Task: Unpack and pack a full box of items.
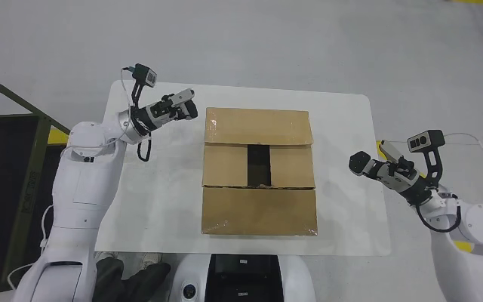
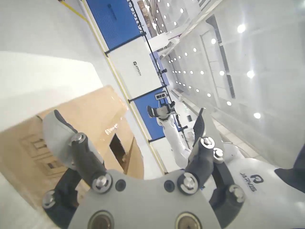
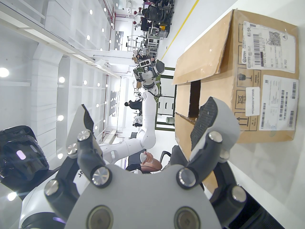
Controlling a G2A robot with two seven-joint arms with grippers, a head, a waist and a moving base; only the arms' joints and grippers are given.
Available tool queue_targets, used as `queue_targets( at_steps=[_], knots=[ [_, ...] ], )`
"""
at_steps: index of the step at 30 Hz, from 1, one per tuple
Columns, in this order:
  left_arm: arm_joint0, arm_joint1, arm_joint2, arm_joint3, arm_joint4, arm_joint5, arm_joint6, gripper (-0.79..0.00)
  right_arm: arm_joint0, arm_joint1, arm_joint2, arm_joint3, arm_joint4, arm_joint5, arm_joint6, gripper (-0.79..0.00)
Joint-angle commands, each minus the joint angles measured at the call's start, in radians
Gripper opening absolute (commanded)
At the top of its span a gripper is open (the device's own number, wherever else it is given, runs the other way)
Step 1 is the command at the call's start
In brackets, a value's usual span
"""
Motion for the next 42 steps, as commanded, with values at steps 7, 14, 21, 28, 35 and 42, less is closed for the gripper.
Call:
queue_targets(
  at_steps=[7, 14, 21, 28, 35, 42],
  knots=[
    [0.043, 0.006, 0.025, -0.056, -0.057, 0.018, -0.134, 0.000, 0.000, 0.000, 0.000, 0.000, 0.000, 0.000, 0.000, 0.000],
    [0.064, 0.008, 0.091, -0.089, -0.093, 0.054, -0.276, 0.000, 0.000, 0.000, 0.000, 0.000, 0.000, 0.000, 0.000, 0.000],
    [0.051, 0.008, 0.139, -0.036, -0.137, 0.088, -0.374, 0.000, 0.000, 0.000, 0.000, 0.000, 0.000, 0.000, 0.000, 0.000],
    [0.041, 0.012, 0.148, 0.032, -0.142, 0.097, -0.399, 0.000, 0.000, 0.000, 0.000, 0.000, 0.000, 0.000, 0.000, 0.000],
    [0.024, 0.015, 0.147, 0.116, -0.148, 0.109, -0.397, 0.000, 0.000, 0.000, 0.000, 0.000, 0.000, 0.000, 0.000, 0.000],
    [-0.008, 0.012, 0.155, 0.168, -0.139, 0.076, -0.326, 0.000, 0.000, 0.000, 0.000, 0.000, 0.000, 0.000, 0.000, 0.000]
  ],
)
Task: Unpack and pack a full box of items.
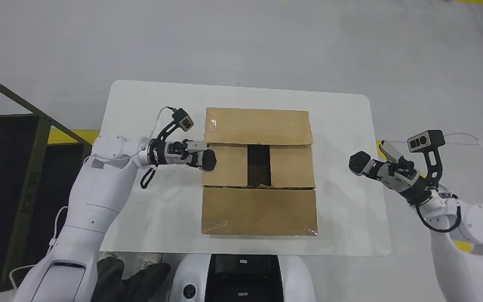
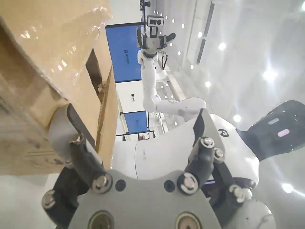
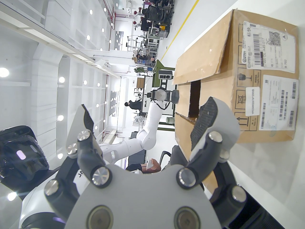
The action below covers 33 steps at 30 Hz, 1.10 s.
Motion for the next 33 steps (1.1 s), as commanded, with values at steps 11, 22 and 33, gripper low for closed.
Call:
queue_targets(
  at_steps=[11, 22, 33],
  knots=[
    [-0.038, -0.010, 0.025, 0.025, -0.029, -0.019, 0.092, 0.000, 0.000, 0.000, 0.000, 0.000, 0.000, 0.000, 0.000, 0.000],
    [-0.049, -0.013, 0.006, -0.017, -0.110, -0.077, 0.100, 0.000, 0.000, 0.000, 0.000, 0.000, 0.000, 0.000, 0.000, 0.000],
    [-0.093, -0.021, 0.013, -0.049, -0.161, -0.063, 0.136, 0.000, 0.000, 0.000, 0.000, 0.000, 0.000, 0.000, 0.000, 0.000]
  ],
)
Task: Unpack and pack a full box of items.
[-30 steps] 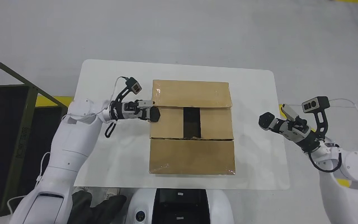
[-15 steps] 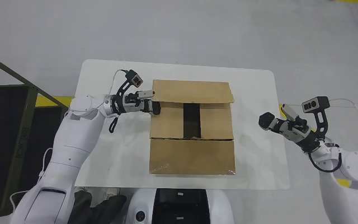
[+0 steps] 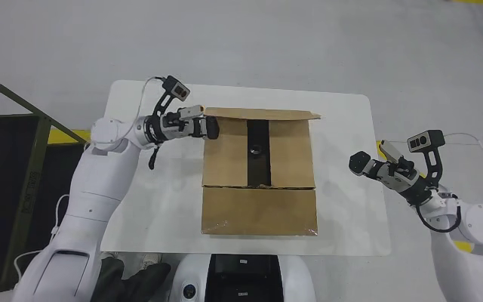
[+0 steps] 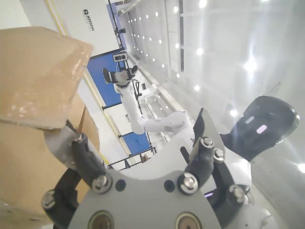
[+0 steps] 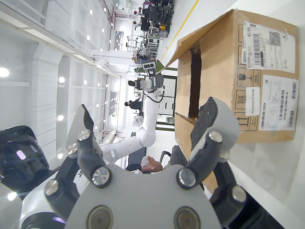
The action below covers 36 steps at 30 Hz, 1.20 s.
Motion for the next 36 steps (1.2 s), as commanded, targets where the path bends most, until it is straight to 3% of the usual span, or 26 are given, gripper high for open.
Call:
queue_targets(
  at_steps=[1, 13, 17, 30, 36],
  knots=[
    [-0.009, -0.001, -0.001, -0.006, -0.008, 0.002, 0.010, 0.000, 0.000, 0.000, 0.000, 0.000, 0.000, 0.000, 0.000, 0.000],
    [-0.076, -0.017, 0.035, 0.016, 0.031, -0.005, 0.148, 0.000, 0.000, 0.000, 0.000, 0.000, 0.000, 0.000, 0.000, 0.000],
    [-0.083, -0.020, 0.049, 0.022, 0.023, 0.008, 0.120, 0.000, 0.000, 0.000, 0.000, 0.000, 0.000, 0.000, 0.000, 0.000],
    [0.053, 0.005, 0.027, -0.034, 0.060, 0.054, -0.082, 0.000, 0.000, 0.000, 0.000, 0.000, 0.000, 0.000, 0.000, 0.000],
    [0.097, 0.018, 0.014, -0.040, 0.130, 0.061, -0.101, 0.000, 0.000, 0.000, 0.000, 0.000, 0.000, 0.000, 0.000, 0.000]
  ],
)
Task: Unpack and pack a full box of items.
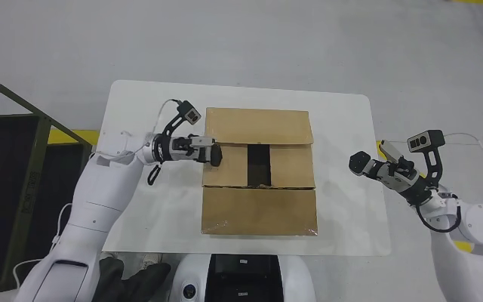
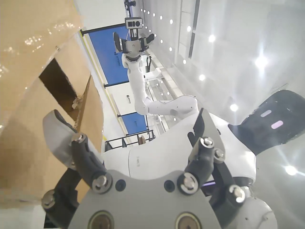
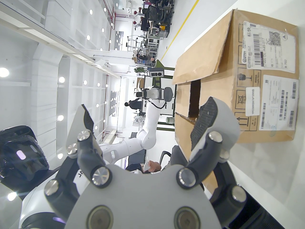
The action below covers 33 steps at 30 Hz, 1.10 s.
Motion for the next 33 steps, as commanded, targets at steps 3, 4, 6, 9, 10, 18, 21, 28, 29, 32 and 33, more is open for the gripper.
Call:
queue_targets(
  at_steps=[3, 4, 6, 9, 10, 18, 21, 28, 29, 32, 33],
  knots=[
    [0.013, 0.005, 0.005, 0.007, 0.063, 0.004, 0.015, 0.000, 0.000, 0.000, 0.000, 0.000, 0.000, 0.000, 0.000, 0.000],
    [0.014, 0.006, 0.006, 0.010, 0.068, 0.006, 0.020, 0.000, 0.000, 0.000, 0.000, 0.000, 0.000, 0.000, 0.000, 0.000],
    [0.013, 0.006, 0.007, 0.021, 0.072, 0.011, 0.032, 0.000, 0.000, 0.000, 0.000, 0.000, 0.000, 0.000, 0.000, 0.000],
    [0.006, 0.005, 0.010, 0.040, 0.068, 0.012, 0.055, 0.000, 0.000, 0.000, 0.000, 0.000, 0.000, 0.000, 0.000, 0.000],
    [0.004, 0.004, 0.010, 0.047, 0.065, 0.011, 0.063, 0.000, 0.000, 0.000, 0.000, 0.000, 0.000, 0.000, 0.000, 0.000],
    [-0.031, 0.000, 0.009, 0.087, 0.015, 0.014, 0.091, 0.000, 0.000, 0.000, 0.000, 0.000, 0.000, 0.000, 0.000, 0.000],
    [-0.048, -0.002, 0.009, 0.095, 0.003, 0.012, 0.102, 0.000, 0.000, 0.000, 0.000, 0.000, 0.000, 0.000, 0.000, 0.000],
    [-0.085, -0.009, 0.010, 0.106, -0.067, 0.015, 0.110, 0.000, 0.000, 0.000, 0.000, 0.000, 0.000, 0.000, 0.000, 0.000],
    [-0.090, -0.010, 0.010, 0.105, -0.074, 0.013, 0.110, 0.000, 0.000, 0.000, 0.000, 0.000, 0.000, 0.000, 0.000, 0.000],
    [-0.105, -0.012, 0.010, 0.098, -0.088, 0.009, 0.120, 0.000, 0.000, 0.000, 0.000, 0.000, 0.000, 0.000, 0.000, 0.000],
    [-0.111, -0.014, 0.010, 0.096, -0.094, 0.006, 0.126, 0.000, 0.000, 0.000, 0.000, 0.000, 0.000, 0.000, 0.000, 0.000]
  ],
)
